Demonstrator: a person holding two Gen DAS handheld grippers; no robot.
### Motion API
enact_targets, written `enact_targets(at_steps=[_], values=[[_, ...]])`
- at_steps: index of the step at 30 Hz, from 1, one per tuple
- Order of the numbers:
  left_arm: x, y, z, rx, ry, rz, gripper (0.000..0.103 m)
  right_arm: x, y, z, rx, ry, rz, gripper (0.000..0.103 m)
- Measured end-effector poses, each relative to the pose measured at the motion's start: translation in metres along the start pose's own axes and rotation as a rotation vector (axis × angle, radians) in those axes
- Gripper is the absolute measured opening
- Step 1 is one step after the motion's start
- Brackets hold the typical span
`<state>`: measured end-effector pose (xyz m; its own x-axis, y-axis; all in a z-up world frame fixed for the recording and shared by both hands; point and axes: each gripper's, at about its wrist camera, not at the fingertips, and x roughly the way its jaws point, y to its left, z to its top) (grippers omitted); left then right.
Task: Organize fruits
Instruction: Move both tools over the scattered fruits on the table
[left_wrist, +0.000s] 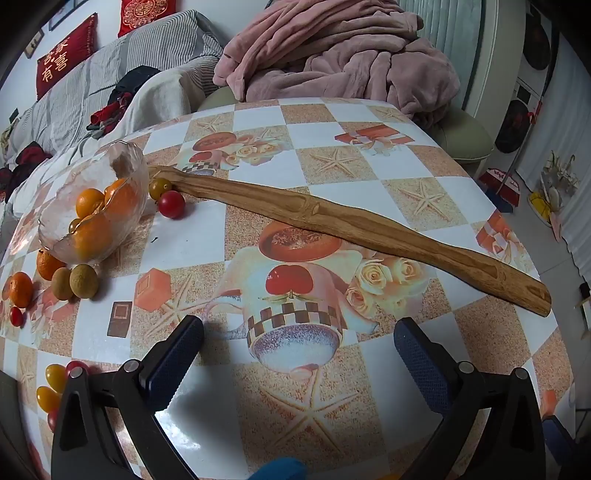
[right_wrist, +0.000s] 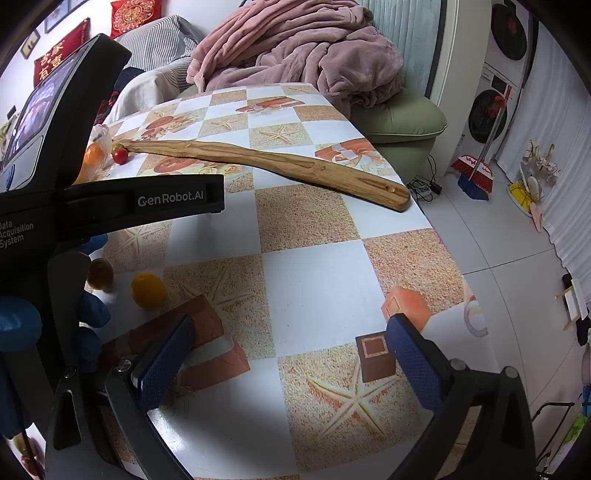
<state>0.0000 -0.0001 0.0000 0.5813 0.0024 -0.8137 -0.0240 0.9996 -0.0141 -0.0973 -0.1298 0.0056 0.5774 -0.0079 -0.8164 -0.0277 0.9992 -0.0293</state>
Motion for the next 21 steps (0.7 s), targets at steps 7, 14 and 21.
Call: enact_targets(at_steps=[7,14,21], values=[[0.0,0.0,0.0,-0.001,0.0,-0.002,0.103,0.0,0.0,0.0,0.0,0.001,0.0,0.103],[0.0,0.0,0.001,0.002,0.011,-0.003,0.103,0.0,0.0,0.0,0.0,0.001,-0.001,0.103],[-0.012,0.008,0.002,0.015,0.072,0.009,0.103,0.004,0.001,0.007,-0.017,0.064,0.003,0.103]])
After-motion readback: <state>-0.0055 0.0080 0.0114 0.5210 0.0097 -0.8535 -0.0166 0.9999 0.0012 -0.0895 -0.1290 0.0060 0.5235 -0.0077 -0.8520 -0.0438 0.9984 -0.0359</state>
